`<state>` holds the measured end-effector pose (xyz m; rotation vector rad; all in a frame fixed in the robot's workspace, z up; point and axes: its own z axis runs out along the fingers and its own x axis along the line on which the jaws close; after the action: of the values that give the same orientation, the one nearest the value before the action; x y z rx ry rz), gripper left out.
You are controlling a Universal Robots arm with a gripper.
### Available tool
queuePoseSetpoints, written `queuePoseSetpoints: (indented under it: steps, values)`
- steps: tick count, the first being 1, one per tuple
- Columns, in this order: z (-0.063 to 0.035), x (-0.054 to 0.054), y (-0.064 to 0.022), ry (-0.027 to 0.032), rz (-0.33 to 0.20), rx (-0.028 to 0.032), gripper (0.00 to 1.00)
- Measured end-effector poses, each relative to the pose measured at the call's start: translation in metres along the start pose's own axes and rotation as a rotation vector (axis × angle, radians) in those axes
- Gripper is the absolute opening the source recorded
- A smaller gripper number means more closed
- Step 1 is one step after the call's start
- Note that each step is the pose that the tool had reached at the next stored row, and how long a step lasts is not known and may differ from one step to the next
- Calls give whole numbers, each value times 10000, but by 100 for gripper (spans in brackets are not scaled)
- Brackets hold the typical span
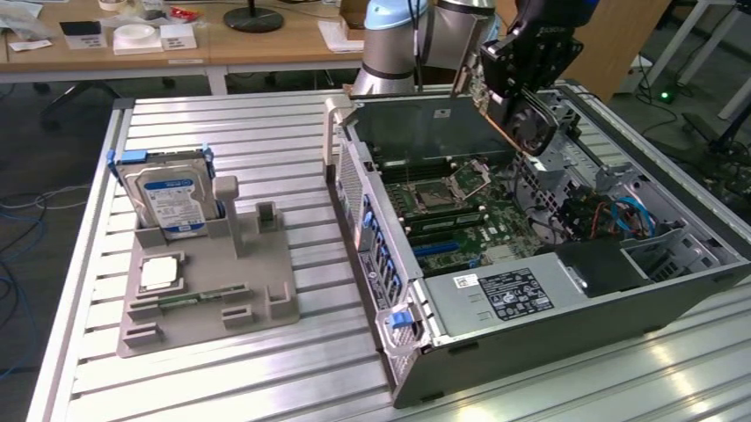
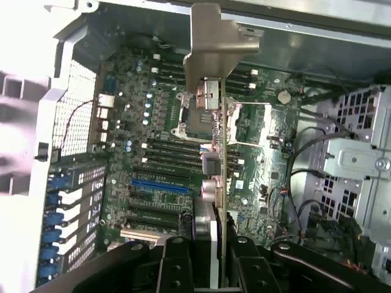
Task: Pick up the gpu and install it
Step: 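Insert the gpu into the slot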
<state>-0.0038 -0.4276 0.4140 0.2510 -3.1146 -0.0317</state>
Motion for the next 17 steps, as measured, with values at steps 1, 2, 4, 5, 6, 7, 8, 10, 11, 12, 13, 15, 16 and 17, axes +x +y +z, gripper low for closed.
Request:
queuePoseSetpoints:
  steps: [1, 2, 4, 5, 6, 7, 8, 10, 11, 12, 13, 15, 16, 17]
  values:
    - [0, 0, 0, 10, -469, 8, 28]
    - [0, 0, 0, 14, -649, 10, 28]
    - [0, 0, 0, 22, -1014, 16, 28]
    - [0, 0, 0, 26, -1194, 18, 28]
    - [0, 0, 0, 29, -1374, 21, 28]
    - [0, 0, 0, 34, -1553, 24, 28]
    - [0, 0, 0, 37, -1743, 27, 28]
    - [0, 0, 0, 45, -2103, 32, 28]
    - [0, 0, 0, 49, -2284, 34, 28]
    - [0, 0, 0, 53, -2463, 37, 28]
    - [0, 0, 0, 57, -2642, 40, 28]
    - [0, 0, 0, 65, -3018, 46, 28]
    - [0, 0, 0, 69, -3199, 49, 28]
    - [0, 0, 0, 73, -3378, 51, 28]
